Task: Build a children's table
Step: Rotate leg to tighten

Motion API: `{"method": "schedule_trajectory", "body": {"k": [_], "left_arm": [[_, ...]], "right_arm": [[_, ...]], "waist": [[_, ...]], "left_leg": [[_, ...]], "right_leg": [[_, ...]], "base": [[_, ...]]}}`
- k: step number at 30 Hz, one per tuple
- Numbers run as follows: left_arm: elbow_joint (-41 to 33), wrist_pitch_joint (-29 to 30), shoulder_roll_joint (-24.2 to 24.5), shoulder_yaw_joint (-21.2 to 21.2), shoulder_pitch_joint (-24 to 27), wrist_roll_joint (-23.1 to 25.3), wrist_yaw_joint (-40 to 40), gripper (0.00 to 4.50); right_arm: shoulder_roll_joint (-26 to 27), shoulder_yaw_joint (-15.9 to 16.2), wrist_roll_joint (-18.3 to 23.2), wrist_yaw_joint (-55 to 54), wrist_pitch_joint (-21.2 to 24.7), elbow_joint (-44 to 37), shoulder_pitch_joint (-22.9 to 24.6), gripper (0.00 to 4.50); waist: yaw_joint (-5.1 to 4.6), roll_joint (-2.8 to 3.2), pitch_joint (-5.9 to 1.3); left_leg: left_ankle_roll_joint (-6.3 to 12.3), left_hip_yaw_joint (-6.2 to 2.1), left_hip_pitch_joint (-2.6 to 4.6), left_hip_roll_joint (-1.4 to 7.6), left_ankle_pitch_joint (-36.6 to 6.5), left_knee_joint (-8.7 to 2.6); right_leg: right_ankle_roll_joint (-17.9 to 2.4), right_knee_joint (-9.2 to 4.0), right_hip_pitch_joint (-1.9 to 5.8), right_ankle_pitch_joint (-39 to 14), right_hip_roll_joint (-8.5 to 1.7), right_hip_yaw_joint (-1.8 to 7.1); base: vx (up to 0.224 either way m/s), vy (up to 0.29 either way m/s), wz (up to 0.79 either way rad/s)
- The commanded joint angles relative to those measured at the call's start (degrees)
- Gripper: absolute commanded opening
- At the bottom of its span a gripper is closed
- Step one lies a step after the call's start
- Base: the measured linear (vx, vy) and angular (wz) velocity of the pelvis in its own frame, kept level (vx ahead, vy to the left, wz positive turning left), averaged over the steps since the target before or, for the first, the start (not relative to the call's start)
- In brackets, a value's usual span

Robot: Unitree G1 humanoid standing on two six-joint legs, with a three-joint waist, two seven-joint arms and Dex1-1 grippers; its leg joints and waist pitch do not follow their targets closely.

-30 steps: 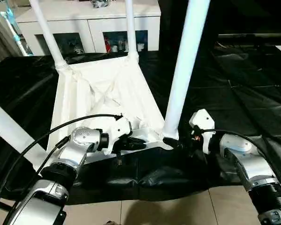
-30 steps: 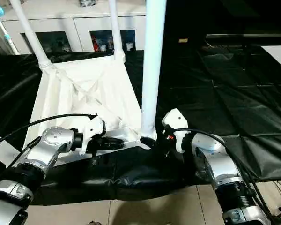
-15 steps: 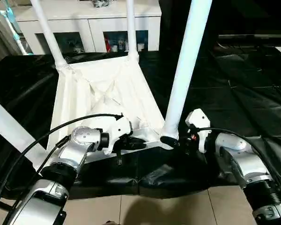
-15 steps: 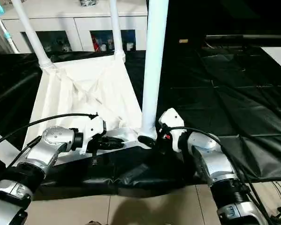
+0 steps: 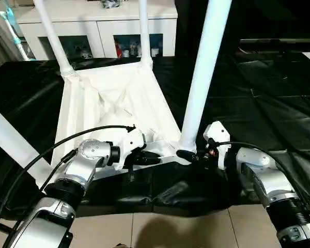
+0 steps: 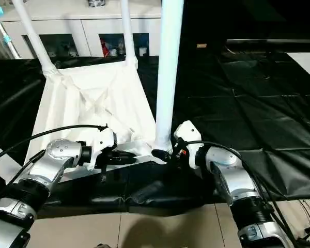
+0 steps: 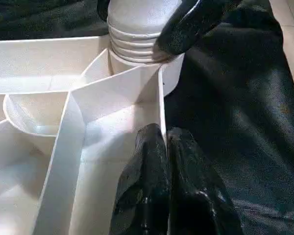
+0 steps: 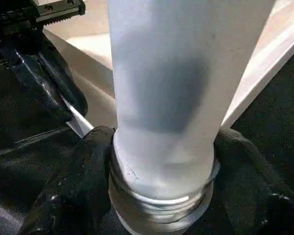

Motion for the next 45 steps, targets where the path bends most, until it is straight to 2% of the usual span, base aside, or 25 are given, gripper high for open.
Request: {"method": "schedule_trajectory", "body": {"k": [1, 7, 9, 11, 12, 14, 15, 16, 19, 20, 23, 27, 28, 31, 32, 34, 35, 36, 37, 39, 40, 42, 45], "left_arm": [[1.0, 1.2, 0.37, -1.23, 0.91, 1.63, 0.28, 0.0], [3.37, 5.95, -1.47, -1.17, -1.41, 3.02, 4.8, 0.0], [4.93, 8.48, -3.34, -1.25, -3.29, 3.76, 7.84, 0.0], [6.14, 9.07, -4.56, -0.97, -4.52, 4.0, 10.27, 0.0], [6.48, 9.23, -4.9, -0.9, -4.86, 4.06, 10.95, 0.0], [9.7, 11.0, -7.84, 0.24, -7.82, 4.36, 17.49, 0.0], [11.62, 12.21, -9.76, 1.22, -9.47, 4.19, 21.35, 0.0], [11.72, 12.28, -9.87, 1.28, -9.55, 4.16, 21.54, 0.0], [15.66, 13.37, -12.89, 3.3, -12.55, 3.5, 28.82, 0.0], [16.76, 13.04, -13.44, 3.39, -13.3, 3.77, 30.54, 0.0], [19.0, 12.4, -14.64, 3.82, -15.06, 4.08, 33.24, 0.0], [20.29, 11.38, -14.92, 3.6, -16.04, 4.81, 33.23, 0.0], [20.64, 11.23, -14.84, 3.52, -16.18, 5.06, 33.19, 0.0], [21.31, 10.85, -14.25, 3.06, -16.17, 5.49, 32.3, 0.0], [21.5, 10.6, -13.62, 2.58, -15.94, 5.78, 31.07, 0.0], [21.44, 10.63, -13.29, 2.24, -15.81, 6.01, 30.32, 0.0], [21.45, 10.46, -12.82, 1.73, -15.67, 6.41, 29.23, 0.0], [21.27, 10.48, -12.22, 1.12, -15.36, 6.75, 27.41, 0.0], [21.21, 10.49, -11.99, 0.9, -15.25, 6.88, 26.72, 0.0], [19.94, 10.79, -10.57, -0.17, -14.11, 6.95, 21.68, 0.0], [19.24, 11.19, -9.7, -0.64, -13.49, 6.9, 19.08, 0.0], [17.11, 9.47, -7.41, -1.98, -11.78, 6.99, 13.54, 0.0], [15.26, 6.51, -5.78, -2.73, -10.3, 6.81, 9.68, 0.0]], "right_arm": [[0.29, -0.67, -0.78, -2.83, 0.23, 1.81, -1.27, 2.7], [3.0, -1.92, -2.01, -9.29, 1.12, 3.94, -2.27, 2.69], [4.8, -2.07, -3.01, -13.24, 2.16, 4.8, -3.23, 2.69], [6.05, -2.64, -2.82, -15.4, 3.21, 5.28, -3.75, 2.69], [6.39, -2.81, -2.75, -16.0, 3.51, 5.43, -3.9, 2.69], [8.52, -2.92, -4.24, -21.67, 4.32, 7.41, -5.34, 2.69], [10.09, -3.42, -4.77, -25.65, 5.08, 9.04, -6.49, 2.69], [10.19, -3.48, -4.77, -25.9, 5.14, 9.15, -6.57, 2.68], [13.04, -4.84, -5.77, -33.4, 6.53, 13.27, -9.56, 2.67], [13.89, -5.28, -5.92, -35.59, 6.7, 14.53, -10.49, 2.67], [16.33, -5.65, -6.48, -39.63, 6.76, 16.94, -12.79, 2.67], [17.1, -4.21, -7.7, -38.53, 6.0, 17.51, -13.53, 2.67], [17.25, -4.43, -7.38, -38.0, 5.53, 17.38, -13.5, 3.23], [17.11, -6.12, -4.87, -35.74, 4.75, 16.27, -13.09, 3.43], [16.02, -6.71, -3.74, -33.7, 3.98, 15.13, -12.71, 3.58], [15.5, -6.77, -3.48, -32.84, 3.69, 14.71, -12.56, 3.81], [14.92, -6.99, -2.98, -31.66, 3.64, 14.14, -12.34, 3.81], [13.87, -6.75, -2.8, -29.68, 3.38, 13.22, -11.89, 3.85], [13.46, -6.65, -2.75, -28.9, 3.27, 12.87, -11.72, 4.03], [10.25, -4.7, -2.75, -22.52, 2.51, 9.26, -9.56, 4.03], [8.56, -4.19, -2.49, -19.62, 2.36, 7.48, -8.41, 4.03], [5.05, -3.85, -1.27, -13.79, 2.14, 3.96, -6.06, 4.03], [2.66, -3.48, -0.44, -9.42, 1.88, 1.68, -4.36, 4.03]], "waist": [[0.1, -1.0, -3.53], [-0.68, -1.08, -3.14], [-0.92, -1.15, -2.94], [-1.16, -1.21, -2.81], [-1.23, -1.16, -2.85], [-1.42, -1.13, -2.87], [-1.55, -1.03, -2.72], [-1.47, -0.96, -2.87], [-1.74, -0.91, -2.87], [-1.73, -0.76, -2.99], [-1.76, -0.85, -3.12], [-1.33, -1.07, -3.35], [-1.29, -1.15, -3.33], [-1.08, -1.09, -3.51], [-0.98, -0.84, -3.55], [-1.04, -1.02, -3.53], [-1.18, -0.74, -3.57], [-1.2, -0.63, -3.62], [-1.14, -0.84, -3.62], [-0.94, -0.53, -3.63], [-0.93, -0.56, -3.64], [-0.77, -0.63, -3.67], [-0.54, -0.48, -3.79]], "left_leg": [[2.43, -1.38, 0.94, 2.89, -16.06, -4.27], [0.48, -1.54, 1.41, 2.69, -20.24, -4.49], [-0.02, -1.68, 1.69, 2.53, -21.96, -4.46], [-0.31, -1.86, 1.57, 2.45, -22.69, -4.56], [-0.35, -1.99, 1.76, 2.49, -23.25, -4.57], [-0.71, -2.12, 1.79, 2.46, -23.81, -4.63], [-0.93, -1.99, 2.09, 2.41, -24.8, -4.61], [-1.2, -2.06, 2.44, 2.31, -25.21, -4.42], [-1.12, -2.37, 2.05, 2.3, -26.03, -4.84], [-1.15, -2.42, 2.01, 2.31, -25.93, -4.95], [-0.82, -2.31, 1.87, 2.24, -25.74, -5.06], [0.54, -1.88, 1.47, 2.25, -22.08, -4.91], [0.8, -1.8, 1.45, 2.27, -21.55, -4.89], [1.74, -1.65, 1.27, 2.28, -19.14, -4.72], [2.09, -1.68, 1.25, 2.39, -18.44, -4.73], [2.55, -1.74, 0.99, 2.47, -17.98, -4.8], [2.53, -1.85, 0.8, 2.48, -17.63, -4.85], [2.4, -1.77, 0.92, 2.52, -17.42, -4.77], [2.44, -1.72, 1.03, 2.52, -17.36, -4.75], [3.02, -1.57, 1.1, 2.56, -17.02, -4.61], [3.03, -1.66, 0.95, 2.62, -16.66, -4.68], [4.25, -1.57, 0.76, 2.72, -15.33, -4.52], [4.77, -1.41, 0.85, 2.94, -14.48, -4.33]], "right_leg": [[-12.9, -4.46, 2.32, -18.27, -3.08, 1.86], [-11.15, -5.27, 1.75, -25.17, -3.0, 1.86], [-9.89, -5.86, 1.43, -29.43, -3.1, 1.76], [-8.72, -6.18, 1.48, -31.77, -3.1, 1.6], [-8.21, -6.4, 1.31, -32.68, -3.17, 1.55], [-8.02, -6.42, 1.27, -32.93, -3.1, 1.4], [-7.92, -6.76, 0.85, -33.69, -3.01, 1.36], [-8.1, -6.79, 0.74, -33.67, -3.04, 1.25], [-7.87, -6.95, 1.36, -32.4, -3.02, 0.88], [-7.79, -6.99, 1.36, -31.53, -3.08, 0.85], [-8.41, -6.88, 1.39, -28.59, -3.13, 1.07], [-10.14, -6.32, 1.81, -22.86, -3.22, 1.48], [-10.41, -6.27, 1.86, -22.36, -3.25, 1.52], [-11.16, -5.98, 2.17, -20.38, -3.29, 1.54], [-11.54, -5.83, 2.31, -19.19, -3.36, 1.54], [-11.59, -5.66, 2.59, -18.56, -3.27, 1.39], [-11.56, -5.55, 2.76, -18.45, -3.31, 1.3], [-11.86, -5.56, 2.63, -17.78, -3.26, 1.29], [-11.95, -5.7, 2.68, -17.45, -3.21, 1.27], [-12.91, -5.47, 2.68, -15.67, -3.27, 1.29], [-12.89, -5.46, 2.95, -15.5, -3.36, 1.2], [-13.65, -5.17, 3.24, -12.83, -3.31, 1.15], [-15.13, -4.94, 3.22, -10.99, -3.27, 0.93]], "base": [[0.0, 0.0, 0.0], [0.0, 0.0, 0.0], [0.0, 0.0, 0.0], [0.0, 0.0, 0.0], [0.0, 0.0, 0.0], [0.0, 0.0, 0.0], [0.0, 0.0, 0.0], [0.0, 0.0, 0.0], [0.0, 0.0, 0.0], [0.0, 0.0, 0.0], [0.0, 0.0, 0.0], [0.0, 0.0, 0.0], [0.0, 0.0, 0.0], [0.0, 0.0, 0.0], [0.0, 0.0, 0.0], [0.0, 0.0, 0.0], [0.0, 0.0, 0.0], [0.0, 0.0, 0.0], [0.0, 0.0, 0.0], [0.0, 0.0, 0.0], [0.0, 0.0, 0.0], [0.0, 0.0, 0.0], [0.0, 0.0, 0.0]]}}
